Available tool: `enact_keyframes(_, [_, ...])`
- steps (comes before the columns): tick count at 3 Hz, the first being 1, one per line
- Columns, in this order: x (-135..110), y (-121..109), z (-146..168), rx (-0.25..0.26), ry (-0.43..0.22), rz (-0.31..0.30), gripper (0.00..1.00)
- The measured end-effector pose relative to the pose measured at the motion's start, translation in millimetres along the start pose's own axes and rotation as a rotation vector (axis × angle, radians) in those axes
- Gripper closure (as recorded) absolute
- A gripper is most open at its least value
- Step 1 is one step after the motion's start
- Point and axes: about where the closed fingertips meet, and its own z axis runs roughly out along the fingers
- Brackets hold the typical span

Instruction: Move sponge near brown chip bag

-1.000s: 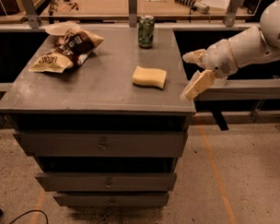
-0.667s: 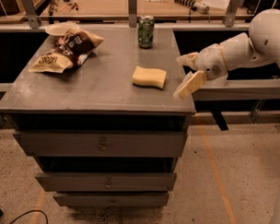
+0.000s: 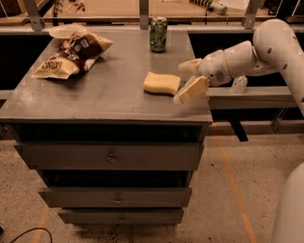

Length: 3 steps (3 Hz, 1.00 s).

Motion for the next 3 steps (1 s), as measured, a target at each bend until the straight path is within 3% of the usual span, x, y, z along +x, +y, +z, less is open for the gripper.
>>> enact_keyframes(1, [-2.5, -6.2, 14.2, 0.029, 0.000, -0.023, 0.28])
enact_keyframes(3, [-5.4, -11.4, 36.2, 0.050, 0.009, -0.062, 0.75])
